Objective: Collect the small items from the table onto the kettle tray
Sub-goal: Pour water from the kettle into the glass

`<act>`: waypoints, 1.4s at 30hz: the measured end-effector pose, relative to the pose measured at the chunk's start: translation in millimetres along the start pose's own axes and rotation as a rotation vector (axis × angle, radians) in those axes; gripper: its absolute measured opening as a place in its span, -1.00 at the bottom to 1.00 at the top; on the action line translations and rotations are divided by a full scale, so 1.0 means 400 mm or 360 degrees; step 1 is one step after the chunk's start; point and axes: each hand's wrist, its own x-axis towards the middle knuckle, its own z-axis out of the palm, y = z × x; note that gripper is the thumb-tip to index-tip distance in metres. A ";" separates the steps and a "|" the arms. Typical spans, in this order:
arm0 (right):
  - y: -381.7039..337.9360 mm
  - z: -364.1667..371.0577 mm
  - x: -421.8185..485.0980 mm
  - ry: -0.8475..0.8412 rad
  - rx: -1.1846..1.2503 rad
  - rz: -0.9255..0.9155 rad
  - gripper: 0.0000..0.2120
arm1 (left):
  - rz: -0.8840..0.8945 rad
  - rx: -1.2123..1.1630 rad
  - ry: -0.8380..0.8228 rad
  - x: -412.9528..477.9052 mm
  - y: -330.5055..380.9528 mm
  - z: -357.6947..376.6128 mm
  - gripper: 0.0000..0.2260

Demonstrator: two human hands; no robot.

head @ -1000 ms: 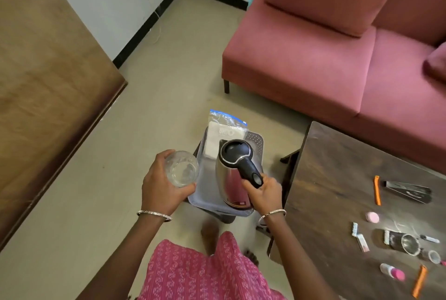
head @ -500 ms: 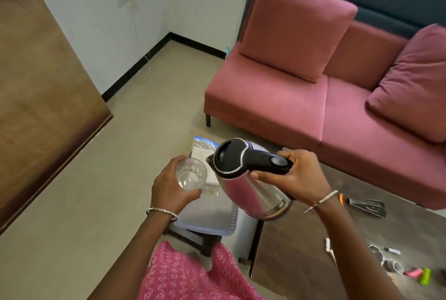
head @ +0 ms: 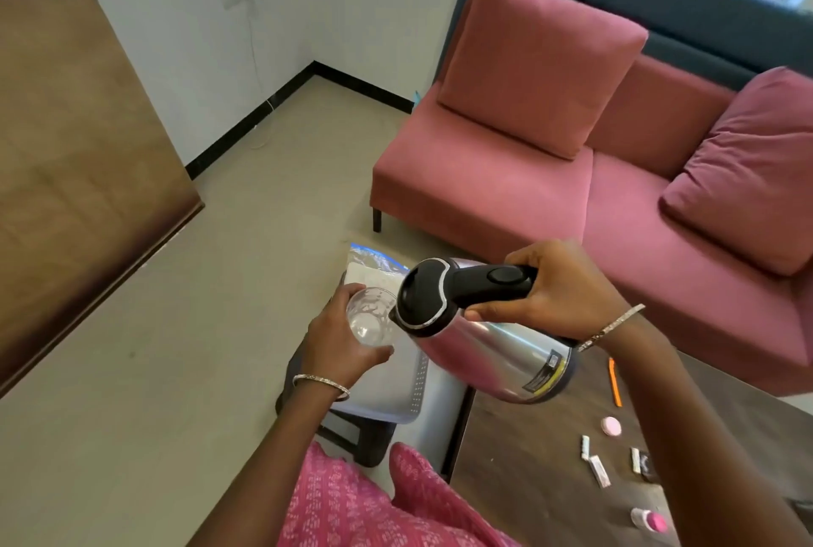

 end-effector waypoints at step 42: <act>-0.008 0.007 0.031 -0.0071 -0.0127 -0.0072 -0.46 | 0.0129 0.0009 0.0081 0.003 -0.012 -0.008 -0.20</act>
